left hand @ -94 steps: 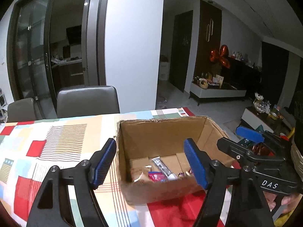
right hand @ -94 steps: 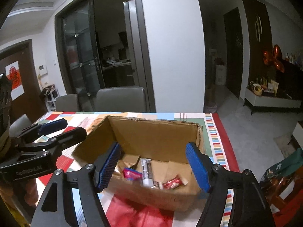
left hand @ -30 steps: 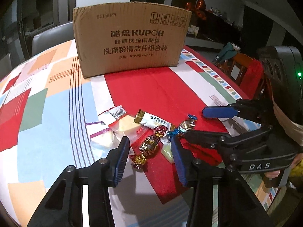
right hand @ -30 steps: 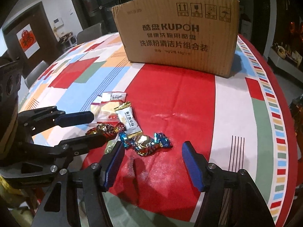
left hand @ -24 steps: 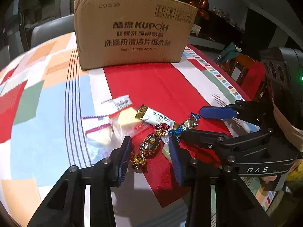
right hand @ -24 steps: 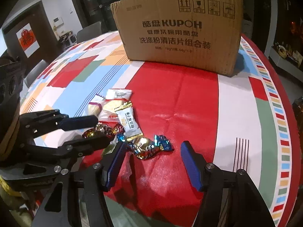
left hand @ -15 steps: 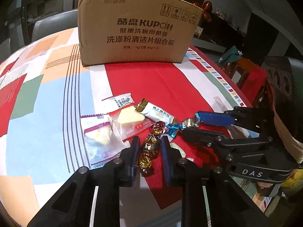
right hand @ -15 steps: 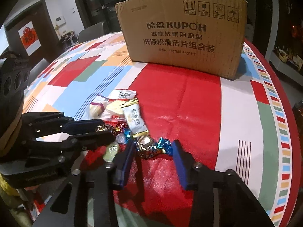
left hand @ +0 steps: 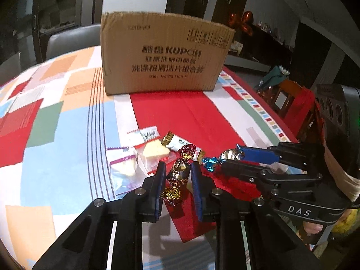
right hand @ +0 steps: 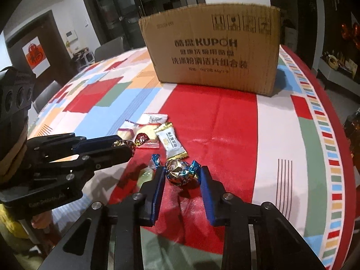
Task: Organize snacks
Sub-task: 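Grasp the gold foil candies with the left tool while the right tool grasps a blue foil candy, then carry both candies over the box and open both tools to drop them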
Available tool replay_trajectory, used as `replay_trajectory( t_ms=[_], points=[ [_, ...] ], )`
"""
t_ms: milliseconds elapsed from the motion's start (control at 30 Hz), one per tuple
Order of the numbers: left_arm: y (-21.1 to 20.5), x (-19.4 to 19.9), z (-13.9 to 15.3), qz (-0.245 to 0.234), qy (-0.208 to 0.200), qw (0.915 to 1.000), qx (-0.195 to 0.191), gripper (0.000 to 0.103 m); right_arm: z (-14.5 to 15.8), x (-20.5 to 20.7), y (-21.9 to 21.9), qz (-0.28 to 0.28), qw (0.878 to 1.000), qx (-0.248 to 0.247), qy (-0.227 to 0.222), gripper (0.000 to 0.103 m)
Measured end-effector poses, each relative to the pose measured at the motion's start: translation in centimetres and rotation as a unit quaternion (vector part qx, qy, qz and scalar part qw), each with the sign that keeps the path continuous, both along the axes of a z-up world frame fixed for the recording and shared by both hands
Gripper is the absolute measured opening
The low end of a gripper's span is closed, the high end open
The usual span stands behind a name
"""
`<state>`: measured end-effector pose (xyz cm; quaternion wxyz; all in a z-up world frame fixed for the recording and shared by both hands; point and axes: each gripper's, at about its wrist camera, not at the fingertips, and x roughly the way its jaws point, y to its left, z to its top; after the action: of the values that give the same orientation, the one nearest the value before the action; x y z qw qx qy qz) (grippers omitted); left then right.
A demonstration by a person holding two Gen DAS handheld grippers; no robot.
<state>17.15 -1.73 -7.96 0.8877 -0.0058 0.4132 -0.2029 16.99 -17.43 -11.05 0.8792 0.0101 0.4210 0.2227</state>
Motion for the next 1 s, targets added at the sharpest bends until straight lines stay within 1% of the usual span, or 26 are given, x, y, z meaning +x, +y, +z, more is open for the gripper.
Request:
replay_trajectory(
  t_ms=[200,400,600,800,1000],
  points=[
    [-0.2,-1.3,2.5,0.009,-0.030,0.9995,-0.011,0.023,2.1,-1.3,-0.8,-0.014,0.999,0.020,-0.028,0.033],
    [-0.3,-2.4,4.9,0.015,-0.052,0.9983,-0.021,0.023,5.0,-2.2,-1.5,-0.023,0.997,0.037,-0.065,0.033],
    [-0.2,-2.9,7.9,0.020,-0.083,0.9959,-0.029,0.023,7.9,-2.7,-1.3,-0.017,0.993,0.045,-0.103,0.033],
    [0.1,-2.3,10.7,0.026,-0.114,0.9924,-0.039,0.023,10.9,-2.1,-1.4,-0.022,0.988,0.060,-0.138,0.033],
    [0.6,-0.7,12.7,0.033,-0.143,0.9883,-0.042,0.023,13.5,-0.8,-1.3,-0.029,0.982,0.069,-0.172,0.033]
  ],
)
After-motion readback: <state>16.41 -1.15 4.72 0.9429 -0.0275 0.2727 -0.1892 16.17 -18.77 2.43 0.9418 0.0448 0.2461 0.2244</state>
